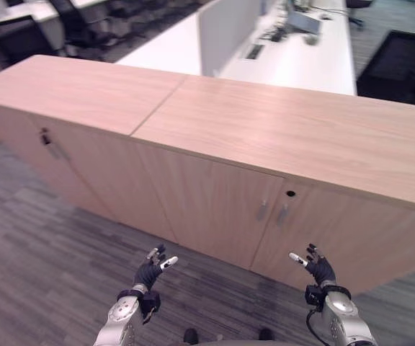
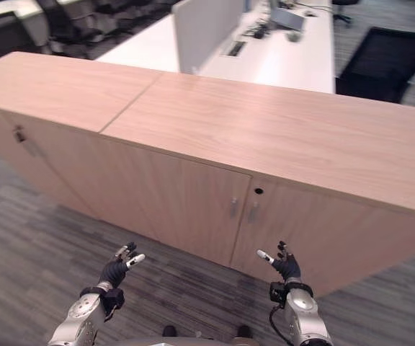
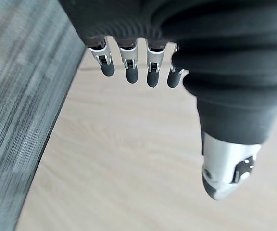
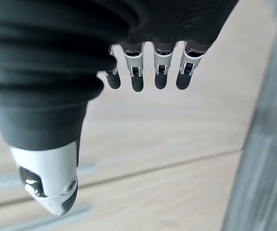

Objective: Put the empty folder in the office cabinet

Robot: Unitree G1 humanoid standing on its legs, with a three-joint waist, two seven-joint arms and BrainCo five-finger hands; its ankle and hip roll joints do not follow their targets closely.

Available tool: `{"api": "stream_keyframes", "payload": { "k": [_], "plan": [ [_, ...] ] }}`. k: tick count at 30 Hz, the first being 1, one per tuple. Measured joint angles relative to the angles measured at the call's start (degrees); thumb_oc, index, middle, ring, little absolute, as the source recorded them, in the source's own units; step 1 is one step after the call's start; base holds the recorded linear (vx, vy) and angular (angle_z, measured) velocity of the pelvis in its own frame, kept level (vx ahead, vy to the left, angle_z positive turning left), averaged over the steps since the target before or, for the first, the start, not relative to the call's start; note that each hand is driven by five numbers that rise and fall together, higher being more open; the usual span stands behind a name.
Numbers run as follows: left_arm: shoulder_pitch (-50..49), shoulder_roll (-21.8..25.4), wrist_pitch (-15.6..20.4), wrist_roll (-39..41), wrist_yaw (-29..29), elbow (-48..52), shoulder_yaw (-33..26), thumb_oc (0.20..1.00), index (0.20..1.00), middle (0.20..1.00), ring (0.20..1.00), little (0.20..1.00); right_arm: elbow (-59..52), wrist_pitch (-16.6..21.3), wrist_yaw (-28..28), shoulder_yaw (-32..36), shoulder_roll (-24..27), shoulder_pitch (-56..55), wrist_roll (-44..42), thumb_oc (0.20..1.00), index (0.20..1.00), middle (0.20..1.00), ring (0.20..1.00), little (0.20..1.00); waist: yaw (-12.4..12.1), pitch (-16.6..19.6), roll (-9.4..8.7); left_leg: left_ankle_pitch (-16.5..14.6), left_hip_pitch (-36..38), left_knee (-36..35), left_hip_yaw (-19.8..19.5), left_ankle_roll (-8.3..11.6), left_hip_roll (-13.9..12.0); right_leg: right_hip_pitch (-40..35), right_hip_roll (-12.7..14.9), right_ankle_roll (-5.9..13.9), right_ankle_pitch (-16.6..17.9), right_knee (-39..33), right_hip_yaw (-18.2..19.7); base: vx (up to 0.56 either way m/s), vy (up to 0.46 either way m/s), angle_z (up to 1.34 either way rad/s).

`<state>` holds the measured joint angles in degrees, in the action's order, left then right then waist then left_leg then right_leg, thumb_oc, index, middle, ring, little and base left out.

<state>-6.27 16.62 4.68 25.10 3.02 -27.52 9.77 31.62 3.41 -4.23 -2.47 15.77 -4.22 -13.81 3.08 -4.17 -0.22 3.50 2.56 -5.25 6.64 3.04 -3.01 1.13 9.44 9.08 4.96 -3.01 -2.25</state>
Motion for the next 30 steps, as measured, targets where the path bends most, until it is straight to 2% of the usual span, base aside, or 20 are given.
{"api": "stream_keyframes", "payload": {
  "k": [2,3,6,7,8,10,11,12,13,14,17,21,22,23,24,25,26,27,28,30],
  "plan": [
    [2.0,0.5,0.0,-0.8,-0.2,-0.2,-0.3,1.0,1.0,1.0,1.0,1.0,0.4,0.1,0.5,-0.2,-0.7,-0.2,1.5,1.0,1.0,1.0,1.0,1.0,1.2,-0.7,-1.36,0.1,0.2,0.4,4.8,-0.26,0.2,2.2,0.9,0.54,1.5,-0.7,-0.6,-0.39,0.024,-1.28],
    [3.4,1.7,-0.1,-0.9,-0.2,-0.2,-0.5,1.0,1.0,1.0,1.0,1.0,2.1,0.1,0.7,-0.9,-1.3,1.6,2.1,1.0,1.0,1.0,1.0,1.0,-0.9,-2.3,0.58,-0.1,-0.3,1.5,11.4,-1.04,-3.3,6.2,2.5,-0.45,-3.0,7.5,-11.3,-0.37,0.035,-1.65],
    [3.5,2.2,-0.2,-0.9,-0.3,0.5,-1.5,1.0,1.0,1.0,1.0,1.0,2.4,0.1,1.1,-1.7,-1.6,0.3,2.2,1.0,1.0,1.0,1.0,1.0,-1.0,-2.7,1.35,-0.4,-0.1,2.9,16.3,-1.4,-5.9,8.7,6.6,-0.12,-10.0,29.2,-16.9,-0.13,-0.005,-1.07],
    [3.0,2.2,-0.4,-0.9,-0.3,0.3,-2.7,1.0,1.0,1.0,1.0,1.0,2.2,-0.3,1.7,-1.8,-1.5,-0.2,2.2,1.0,1.0,1.0,1.0,1.0,-2.7,-2.0,0.41,-0.4,1.1,3.1,19.6,-1.21,-6.3,5.5,9.7,0.91,-12.9,31.1,-19.8,-0.11,-0.107,-1.49],
    [3.2,2.4,-0.5,-0.9,-0.3,-0.6,-3.2,1.0,1.0,1.0,1.0,1.0,2.1,-0.3,1.7,-1.9,-1.6,-0.3,2.2,1.0,1.0,1.0,1.0,1.0,-2.5,-1.7,-1.06,-0.4,0.7,4.9,20.0,-0.95,-6.3,2.0,8.6,-0.58,-14.6,24.5,-21.8,-0.06,-0.091,-1.64],
    [1.6,1.3,-0.8,-0.9,-0.3,-1.7,-3.1,1.0,1.0,1.0,1.0,1.0,2.6,-0.3,1.8,-2.1,-1.2,1.4,2.2,1.0,1.0,1.0,1.0,1.0,-2.7,-1.9,0.5,-0.2,0.5,9.1,22.1,-0.87,-9.6,2.3,5.1,-2.59,-13.6,20.5,-20.8,0.02,-0.123,-1.33],
    [1.1,0.7,-1.2,-0.9,-0.1,-2.2,-3.1,1.0,1.0,1.0,1.0,1.0,2.3,-0.3,1.8,-2.2,-1.1,1.6,2.2,1.0,1.0,1.0,1.0,1.0,-2.8,-1.6,0.74,-2.1,-0.2,10.3,23.0,-0.16,-10.5,1.6,4.6,-3.38,-12.9,18.6,-19.6,0.04,-0.138,-1.22],
    [1.5,-1.0,-1.6,-0.9,0.2,-2.5,-3.1,1.0,1.0,1.0,1.0,1.0,2.2,-0.3,1.8,-2.1,0.3,0.4,2.2,1.0,1.0,1.0,1.0,1.0,-1.3,-1.3,1.39,-2.6,0.7,7.3,20.7,0.58,-8.3,0.7,3.0,-4.18,-11.8,16.2,-18.0,0.0,-0.185,-1.07],
    [1.7,-1.9,-1.5,-0.9,0.3,-2.3,-3.1,1.0,1.0,1.0,1.0,1.0,2.2,-0.4,1.8,-2.3,1.9,-0.2,2.2,1.0,1.0,1.0,1.0,1.0,-1.2,-0.7,3.22,-2.4,0.6,6.5,20.6,0.6,-8.1,0.9,0.6,-4.24,-11.7,15.2,-16.7,-0.02,-0.131,-0.89],
    [2.0,-1.8,-1.6,-0.9,0.4,-2.4,-3.2,1.0,1.0,1.0,1.0,1.0,2.5,-0.5,1.7,-2.2,2.6,-0.2,2.2,1.0,1.0,1.0,1.0,1.0,-1.2,-0.6,3.41,-2.8,1.0,6.2,21.4,1.17,-8.5,0.9,-0.4,-4.72,-12.0,15.4,-16.2,-0.04,-0.149,-0.59],
    [3.4,-2.0,-1.6,-0.9,0.1,-2.6,-3.1,1.0,1.0,1.0,1.0,1.0,2.1,-0.6,2.0,-2.3,3.1,-1.4,2.2,1.0,1.0,1.0,1.0,1.0,0.9,-0.1,1.68,-1.9,1.7,6.8,21.4,2.44,-9.6,2.9,-0.7,-4.8,-14.5,18.7,-15.3,-0.05,-0.136,-0.24],
    [3.2,-2.1,-1.9,-0.8,0.0,-2.8,-2.9,1.0,1.0,1.0,1.0,1.0,2.0,-1.0,2.7,-2.3,2.1,-1.7,2.1,1.0,1.0,1.0,1.0,1.0,0.9,-0.6,0.63,-1.4,1.6,10.9,22.4,2.76,-10.7,4.0,-1.5,-5.47,-15.1,20.1,-12.8,-0.1,-0.116,-0.37],
    [3.0,-1.9,-1.9,-0.8,0.0,-2.8,-2.9,1.0,1.0,1.0,1.0,1.0,2.1,-1.0,3.0,-2.6,2.0,-1.7,2.1,1.0,1.0,1.0,1.0,1.0,0.5,-1.0,0.56,-1.4,1.3,13.6,21.5,2.76,-11.4,3.7,-1.9,-5.8,-14.8,19.8,-11.6,-0.13,-0.051,-0.82],
    [2.9,-1.9,-1.9,-0.8,-0.2,-2.8,-3.1,1.0,1.0,1.0,1.0,1.0,2.1,-1.1,3.0,-2.9,2.0,-1.5,2.1,1.0,1.0,1.0,1.0,1.0,-0.5,-1.7,0.35,-0.9,-0.5,19.3,16.9,2.5,-12.6,2.5,-3.4,-7.99,-12.4,17.3,-9.2,-0.08,-0.042,-0.82],
    [2.8,-1.9,-1.9,-0.8,-0.3,-2.7,-3.1,1.0,1.0,1.0,1.0,1.0,2.1,-1.2,2.9,-3.7,2.2,-1.4,2.1,1.0,1.0,1.0,1.0,1.0,-0.7,-2.5,-0.15,-1.1,-1.9,21.2,12.4,2.3,-12.5,1.2,-3.4,-8.45,-11.4,15.8,-7.8,-0.03,-0.088,-0.91],
    [2.1,-2.0,-1.9,-0.8,-0.2,-2.7,-3.1,1.0,1.0,1.0,1.0,1.0,2.1,-1.3,3.0,-4.3,2.5,-1.3,2.1,1.0,1.0,1.0,1.0,1.0,-1.3,-2.6,-0.32,-2.4,-1.5,19.2,7.8,4.13,-11.3,0.7,-3.3,-8.78,-10.4,14.7,-6.8,0.01,-0.087,-0.82],
    [1.4,-2.5,-1.9,-0.7,-0.3,-2.3,-3.0,1.0,1.0,1.0,1.0,1.0,2.1,-1.3,2.9,-4.6,2.6,-1.0,2.1,1.0,1.0,1.0,1.0,1.0,-1.9,-2.8,-0.94,-4.5,-2.0,14.2,-3.0,5.05,-6.3,0.2,-3.5,-9.05,-8.9,11.3,-3.4,0.03,-0.053,-1.0],
    [1.3,-2.9,-1.8,-0.7,-0.3,-2.2,-3.0,1.0,1.0,1.0,1.0,1.0,2.1,-1.4,2.9,-4.6,2.9,-0.7,2.1,1.0,1.0,1.0,1.0,1.0,-3.1,-3.0,-1.21,-4.6,-2.0,11.2,-9.2,5.15,-3.1,0.1,-3.6,-8.99,-7.6,9.5,-1.6,0.02,0.005,-1.05],
    [1.1,-3.3,-1.8,-0.7,-0.3,-2.3,-2.9,1.0,1.0,1.0,1.0,1.0,2.5,-1.4,3.0,-4.4,3.1,-0.2,2.1,1.0,1.0,1.0,1.0,1.0,-3.7,-3.1,-0.88,-4.3,-1.7,8.3,-12.0,4.79,-1.5,-0.4,-4.0,-8.56,-5.8,7.3,-0.9,0.01,0.041,-0.7],
    [1.5,-3.6,-1.8,-0.7,-0.3,-2.6,-2.7,1.0,1.0,1.0,1.0,1.0,2.8,-1.4,2.9,-4.3,3.3,-0.3,2.1,1.0,1.0,1.0,1.0,1.0,-2.6,-3.9,0.72,-2.3,-1.8,4.6,-10.7,2.65,-1.5,-3.7,-5.9,-8.14,-4.3,3.1,-1.9,0.02,0.044,-0.17]
  ]
}}
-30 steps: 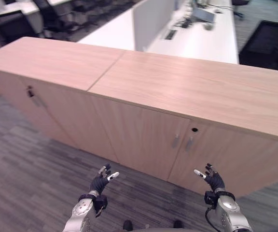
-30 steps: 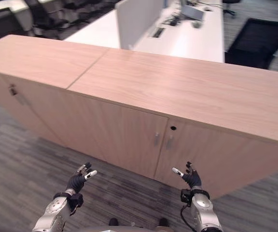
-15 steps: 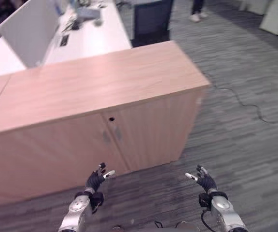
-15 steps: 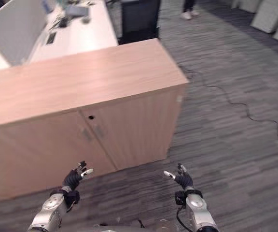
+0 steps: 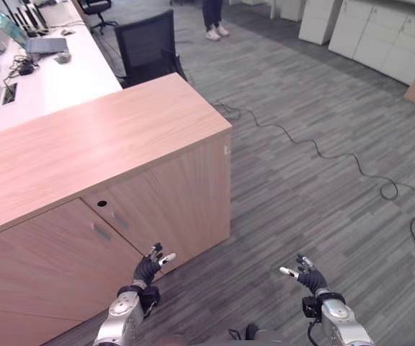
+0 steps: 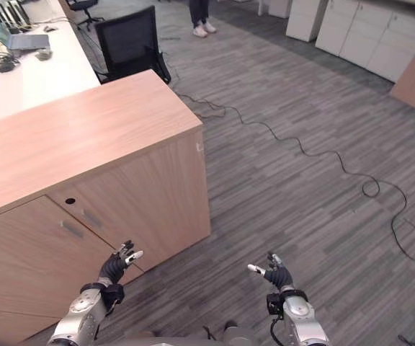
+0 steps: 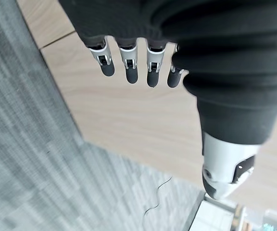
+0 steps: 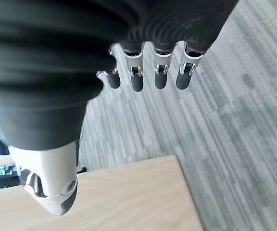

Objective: Put the empty folder in the office cabinet

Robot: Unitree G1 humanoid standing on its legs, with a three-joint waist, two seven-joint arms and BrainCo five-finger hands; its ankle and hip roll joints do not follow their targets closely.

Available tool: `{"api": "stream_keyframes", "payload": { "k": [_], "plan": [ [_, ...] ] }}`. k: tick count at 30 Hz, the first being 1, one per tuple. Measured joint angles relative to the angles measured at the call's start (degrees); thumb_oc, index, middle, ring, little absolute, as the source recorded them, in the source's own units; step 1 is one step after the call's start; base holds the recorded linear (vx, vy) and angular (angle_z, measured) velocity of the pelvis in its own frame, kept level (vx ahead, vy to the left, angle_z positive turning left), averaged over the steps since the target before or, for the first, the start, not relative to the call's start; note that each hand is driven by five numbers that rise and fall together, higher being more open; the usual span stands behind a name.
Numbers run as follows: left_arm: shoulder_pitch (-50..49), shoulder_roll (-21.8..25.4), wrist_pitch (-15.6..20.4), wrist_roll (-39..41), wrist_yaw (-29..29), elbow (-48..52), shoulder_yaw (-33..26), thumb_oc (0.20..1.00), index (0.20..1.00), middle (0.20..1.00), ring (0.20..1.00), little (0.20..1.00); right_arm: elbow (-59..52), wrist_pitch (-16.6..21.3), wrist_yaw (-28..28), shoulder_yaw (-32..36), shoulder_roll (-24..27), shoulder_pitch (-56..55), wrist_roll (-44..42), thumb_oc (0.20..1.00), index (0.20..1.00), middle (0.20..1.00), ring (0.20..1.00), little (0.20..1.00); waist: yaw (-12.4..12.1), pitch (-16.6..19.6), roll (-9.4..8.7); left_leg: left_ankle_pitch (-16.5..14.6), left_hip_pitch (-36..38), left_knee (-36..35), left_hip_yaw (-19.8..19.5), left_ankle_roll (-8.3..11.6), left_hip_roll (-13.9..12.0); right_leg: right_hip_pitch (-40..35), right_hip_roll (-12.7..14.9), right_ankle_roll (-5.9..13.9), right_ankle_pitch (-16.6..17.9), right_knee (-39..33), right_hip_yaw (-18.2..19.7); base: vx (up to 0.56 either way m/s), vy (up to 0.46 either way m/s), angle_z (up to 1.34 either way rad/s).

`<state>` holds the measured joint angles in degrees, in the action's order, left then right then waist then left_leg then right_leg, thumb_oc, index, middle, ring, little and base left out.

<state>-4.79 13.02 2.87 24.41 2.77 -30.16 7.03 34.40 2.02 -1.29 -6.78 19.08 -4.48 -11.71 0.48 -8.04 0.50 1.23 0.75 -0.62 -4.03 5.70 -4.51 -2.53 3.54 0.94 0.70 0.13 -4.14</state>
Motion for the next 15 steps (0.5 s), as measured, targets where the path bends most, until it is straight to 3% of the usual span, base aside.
{"api": "stream_keyframes", "payload": {
  "k": [2,3,5,10,15],
  "plan": [
    [-0.4,-0.3,0.1,0.0,0.0,-0.3,-0.2,1.0,1.0,1.0,1.0,1.0,0.8,0.1,-0.1,0.1,0.1,-0.2,0.0,1.0,1.0,1.0,1.0,1.0,0.2,1.3,2.64,1.1,0.3,-0.4,2.5,-0.71,-1.7,-1.5,-2.8,0.03,-0.5,-1.7,-0.1,0.04,0.059,-0.22],
    [-0.6,0.2,0.2,0.0,-0.2,0.0,-0.3,1.0,1.0,1.0,1.0,1.0,1.2,0.2,0.1,-0.3,-0.4,-0.2,0.0,1.0,1.0,1.0,1.0,1.0,-0.1,1.4,2.13,0.5,0.0,-0.9,3.9,-0.92,-1.6,-1.0,-1.8,1.04,-1.4,-1.4,-1.5,0.03,0.094,-0.35],
    [-0.9,1.1,0.1,0.0,-0.3,-0.1,0.1,1.0,1.0,1.0,1.0,1.0,1.4,0.2,0.0,-0.3,-1.5,-0.4,0.0,1.0,1.0,1.0,1.0,1.0,-0.6,1.6,0.53,1.7,1.2,-2.9,5.0,-1.31,-0.7,-1.2,-0.1,3.39,0.2,-2.2,-3.8,0.0,0.071,-0.17],
    [-1.1,1.0,0.1,-0.1,-0.6,-0.1,1.9,1.0,1.0,1.0,1.0,1.0,1.4,0.1,0.1,-0.5,-2.4,-0.3,0.0,1.0,1.0,1.0,1.0,1.0,-0.1,1.8,0.96,2.8,2.9,-4.5,4.7,-2.5,1.4,-3.9,1.8,4.69,1.1,-5.4,-4.9,0.03,0.053,0.11],
    [-2.0,0.9,0.1,-0.1,-0.6,0.1,1.8,1.0,1.0,1.0,1.0,1.0,1.3,0.1,0.1,-2.1,-2.3,0.5,0.1,1.0,1.0,1.0,1.0,1.0,-0.9,1.6,1.34,2.6,4.4,-4.5,4.3,-2.51,1.5,-5.7,1.9,5.1,0.7,-5.5,-6.0,0.02,0.046,0.11]
  ]
}}
